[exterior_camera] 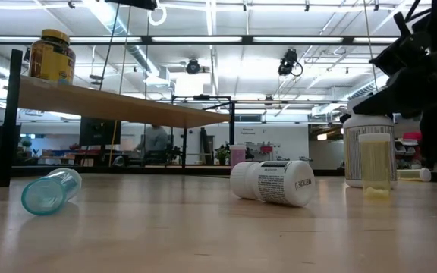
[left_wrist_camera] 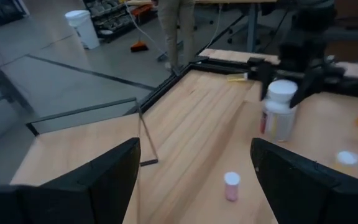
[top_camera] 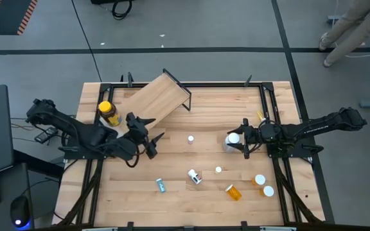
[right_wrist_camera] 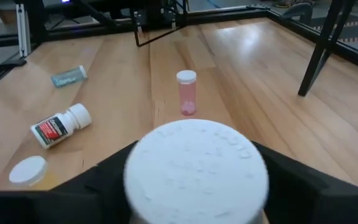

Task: Pick and place medicine bottles onto shelf by color
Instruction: Put the large white pill bottle on the shelf

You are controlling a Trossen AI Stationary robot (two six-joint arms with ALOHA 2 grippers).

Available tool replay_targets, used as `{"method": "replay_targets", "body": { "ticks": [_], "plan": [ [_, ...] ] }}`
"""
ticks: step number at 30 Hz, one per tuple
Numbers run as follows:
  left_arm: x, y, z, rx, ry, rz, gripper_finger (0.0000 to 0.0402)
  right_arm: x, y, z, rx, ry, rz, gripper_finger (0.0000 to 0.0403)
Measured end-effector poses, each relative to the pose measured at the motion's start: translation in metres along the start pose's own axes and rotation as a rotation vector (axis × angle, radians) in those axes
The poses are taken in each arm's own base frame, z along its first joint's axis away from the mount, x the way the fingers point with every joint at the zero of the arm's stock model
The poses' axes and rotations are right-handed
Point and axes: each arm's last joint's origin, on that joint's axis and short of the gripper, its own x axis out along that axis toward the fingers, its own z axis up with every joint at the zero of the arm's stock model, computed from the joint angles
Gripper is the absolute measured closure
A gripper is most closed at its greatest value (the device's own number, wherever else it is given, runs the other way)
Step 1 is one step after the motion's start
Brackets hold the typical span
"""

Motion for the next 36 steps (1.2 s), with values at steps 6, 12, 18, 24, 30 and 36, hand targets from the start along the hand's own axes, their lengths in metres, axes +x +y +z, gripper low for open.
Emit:
{"method": "replay_targets", "body": {
  "ticks": [6,12,18,24,30,36],
  "plan": [
    [0.013,0.000,0.006,0.052,-0.043,0.073,0.0088,0.000,0.001,0.005,0.004,-0.048,0.004,0.0164],
    [0.015,0.004,0.016,0.077,-0.082,0.082,0.0088,-0.002,0.002,0.018,0.020,-0.183,0.022,0.0161],
    [0.009,0.003,0.025,0.115,-0.099,0.066,0.0088,-0.002,0.002,0.046,-0.021,-0.244,-0.070,0.0154],
    [0.005,0.002,0.031,0.122,-0.112,0.056,0.0088,0.007,0.005,0.086,-0.065,-0.230,-0.111,0.0162],
    [0.000,-0.001,0.030,0.142,-0.114,0.033,0.0088,0.026,0.002,0.129,-0.088,-0.246,-0.171,0.0154],
    [-0.006,-0.006,0.029,0.152,-0.118,0.007,0.0088,0.059,-0.012,0.172,-0.077,-0.249,-0.172,0.0161]
  ]
}}
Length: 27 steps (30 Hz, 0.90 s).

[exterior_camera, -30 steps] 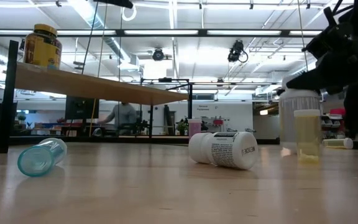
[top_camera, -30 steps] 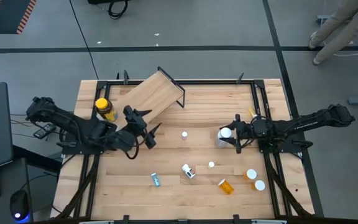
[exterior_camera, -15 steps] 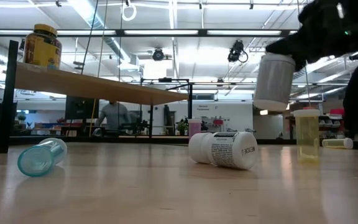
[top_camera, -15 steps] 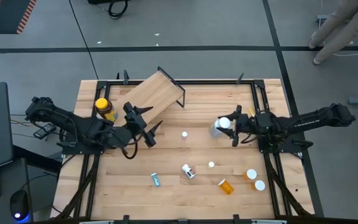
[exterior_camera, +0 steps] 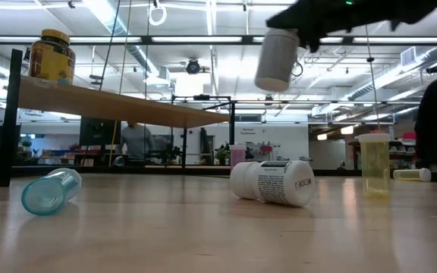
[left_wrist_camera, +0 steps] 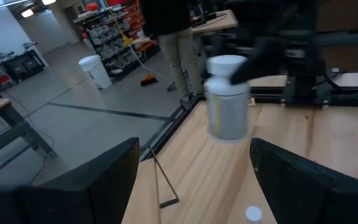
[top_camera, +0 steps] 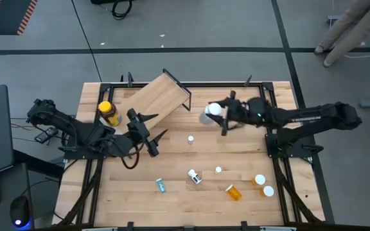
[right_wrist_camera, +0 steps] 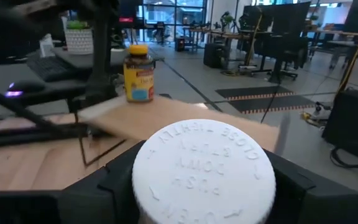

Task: Pick and place medicine bottles onto shelf by color
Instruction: Put the large white pill bottle on the shelf

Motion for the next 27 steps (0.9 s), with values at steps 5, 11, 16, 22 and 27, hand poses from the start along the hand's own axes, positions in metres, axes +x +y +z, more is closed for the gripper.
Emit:
{"method": "replay_targets", "body": {
  "ticks": [5,11,16,22,27],
  "plan": [
    [-0.004,-0.003,-0.002,0.019,0.004,-0.017,0.0088,0.040,-0.010,0.014,-0.004,0.025,0.009,0.0153],
    [-0.008,-0.005,-0.002,0.024,0.000,-0.034,0.0088,0.084,-0.020,0.028,-0.001,0.046,0.056,0.0157],
    [-0.011,-0.007,-0.002,0.027,-0.005,-0.027,0.0088,0.112,-0.032,0.040,0.002,0.057,0.053,0.0155],
    [-0.016,-0.008,-0.002,0.031,-0.014,0.003,0.0088,0.147,-0.047,0.042,0.019,0.080,0.061,0.0155],
    [-0.019,-0.010,-0.002,0.035,-0.018,-0.004,0.0088,0.172,-0.058,0.037,0.023,0.093,0.055,0.0155]
  ]
}}
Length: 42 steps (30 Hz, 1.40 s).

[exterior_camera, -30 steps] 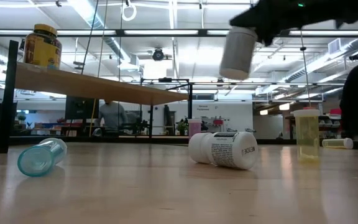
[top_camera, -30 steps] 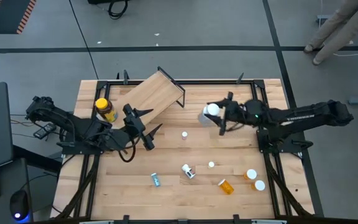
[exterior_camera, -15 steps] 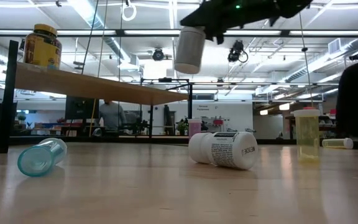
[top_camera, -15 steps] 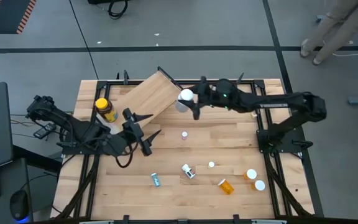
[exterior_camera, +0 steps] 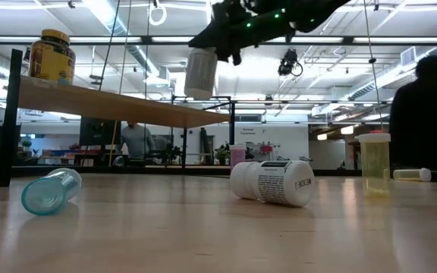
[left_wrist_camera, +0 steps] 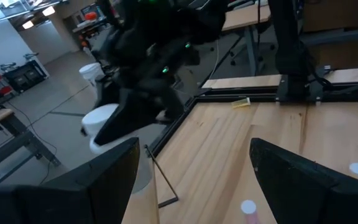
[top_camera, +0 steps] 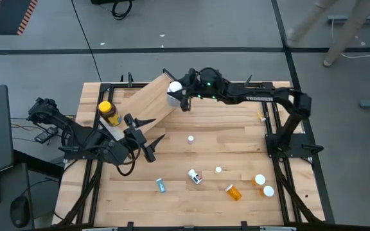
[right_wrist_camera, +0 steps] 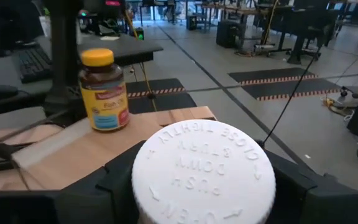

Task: Pick and place medicine bottles onto shelf by color
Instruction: Put the large white pill bottle on the shelf

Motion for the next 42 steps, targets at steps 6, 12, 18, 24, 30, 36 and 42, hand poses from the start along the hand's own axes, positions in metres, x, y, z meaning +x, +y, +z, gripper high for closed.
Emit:
{"method": "replay_targets", "body": {
  "ticks": [6,12,18,24,30,36,42],
  "plan": [
    [-0.001,-0.001,0.000,0.001,-0.002,-0.005,0.0088,0.026,-0.026,0.005,0.048,-0.030,-0.012,0.0156],
    [-0.001,-0.001,0.000,0.007,-0.002,-0.005,0.0088,0.052,-0.055,0.005,0.060,-0.035,-0.042,0.0156],
    [-0.001,-0.001,0.000,0.021,-0.002,-0.005,0.0088,0.073,-0.083,0.005,0.073,-0.006,-0.060,0.0156],
    [-0.006,-0.003,0.001,0.023,-0.010,-0.025,0.0088,0.089,-0.096,0.001,0.072,0.034,-0.071,0.0156],
    [-0.011,-0.006,0.001,0.026,-0.018,-0.047,0.0088,0.089,-0.097,0.001,0.042,0.063,-0.081,0.0156],
    [-0.012,-0.006,0.001,0.026,-0.021,-0.023,0.0088,0.092,-0.078,0.003,0.121,0.062,0.076,0.0156],
    [-0.012,-0.006,0.001,0.025,-0.021,-0.017,0.0088,0.100,-0.027,0.001,0.064,0.106,0.224,0.0156]
  ]
}}
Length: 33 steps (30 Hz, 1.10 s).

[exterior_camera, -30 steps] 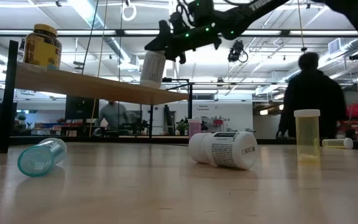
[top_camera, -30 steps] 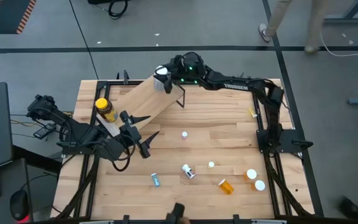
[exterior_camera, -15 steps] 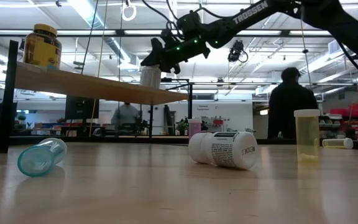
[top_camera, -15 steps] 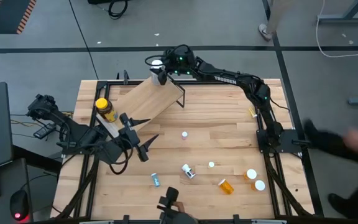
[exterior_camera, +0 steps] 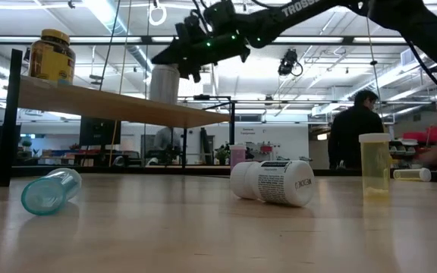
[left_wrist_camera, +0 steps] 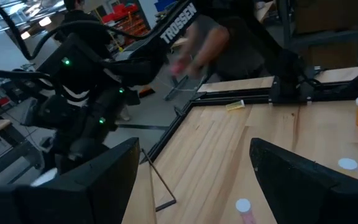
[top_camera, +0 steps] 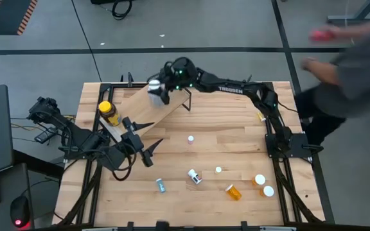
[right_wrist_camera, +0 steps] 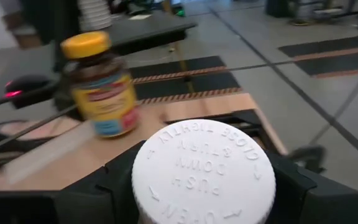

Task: Pick and place medicine bottles onto shelf by color
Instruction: Put the large white pill bottle on the shelf

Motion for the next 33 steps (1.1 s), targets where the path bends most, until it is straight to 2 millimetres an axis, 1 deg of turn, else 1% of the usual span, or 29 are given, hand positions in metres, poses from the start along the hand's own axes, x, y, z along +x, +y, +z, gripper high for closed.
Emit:
{"method": "replay_targets", "body": {
  "ticks": [3,7,10,15,18,22,33],
  "plan": [
    [0.000,0.000,0.001,-0.007,-0.004,0.000,0.0088,0.007,0.021,0.000,-0.028,0.004,0.042,0.0155],
    [-0.007,0.004,0.005,-0.026,-0.025,-0.012,0.0088,0.015,0.044,-0.001,-0.057,0.008,0.065,0.0155],
    [-0.017,0.008,0.008,-0.036,-0.042,-0.021,0.0088,0.018,0.057,-0.001,-0.069,0.000,0.073,0.0155],
    [-0.031,0.015,0.012,-0.063,-0.068,-0.016,0.0088,0.022,0.073,0.005,-0.097,-0.066,0.095,0.0155],
    [-0.037,0.015,0.012,-0.063,-0.075,-0.032,0.0088,0.022,0.077,0.009,-0.108,-0.104,0.081,0.0155],
    [-0.041,0.013,0.012,-0.043,-0.081,-0.052,0.0088,0.022,0.077,0.010,-0.111,-0.117,0.076,0.0155],
    [-0.042,0.013,0.012,-0.039,-0.084,-0.055,0.0088,0.020,0.071,0.017,-0.117,-0.155,0.038,0.0155]
  ]
}}
